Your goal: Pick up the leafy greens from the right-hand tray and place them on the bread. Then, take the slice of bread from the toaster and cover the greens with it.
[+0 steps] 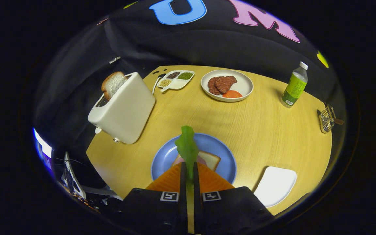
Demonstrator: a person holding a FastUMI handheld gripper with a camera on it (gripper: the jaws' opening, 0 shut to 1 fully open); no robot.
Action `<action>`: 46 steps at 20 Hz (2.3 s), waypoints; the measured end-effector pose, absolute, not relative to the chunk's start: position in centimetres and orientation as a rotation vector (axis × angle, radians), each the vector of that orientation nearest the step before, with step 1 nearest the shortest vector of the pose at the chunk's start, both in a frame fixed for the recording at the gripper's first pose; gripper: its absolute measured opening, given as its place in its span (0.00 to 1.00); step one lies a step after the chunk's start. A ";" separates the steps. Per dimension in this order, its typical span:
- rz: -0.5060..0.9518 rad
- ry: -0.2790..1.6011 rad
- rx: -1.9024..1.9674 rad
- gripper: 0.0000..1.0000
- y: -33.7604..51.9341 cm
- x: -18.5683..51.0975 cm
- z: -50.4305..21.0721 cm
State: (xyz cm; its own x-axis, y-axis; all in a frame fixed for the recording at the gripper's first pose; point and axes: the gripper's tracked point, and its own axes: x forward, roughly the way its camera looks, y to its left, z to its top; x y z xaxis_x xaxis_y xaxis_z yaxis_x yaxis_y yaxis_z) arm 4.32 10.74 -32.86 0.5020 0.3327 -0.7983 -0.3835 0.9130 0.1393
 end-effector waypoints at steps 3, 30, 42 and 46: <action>0.426 0.970 -0.090 0.18 11.1 4.3 -34.2; 0.518 0.777 -0.086 0.99 18.5 5.5 -24.3; 0.632 0.599 -0.159 0.99 31.0 9.3 -17.8; 0.638 0.579 -0.195 0.99 34.5 10.6 -19.0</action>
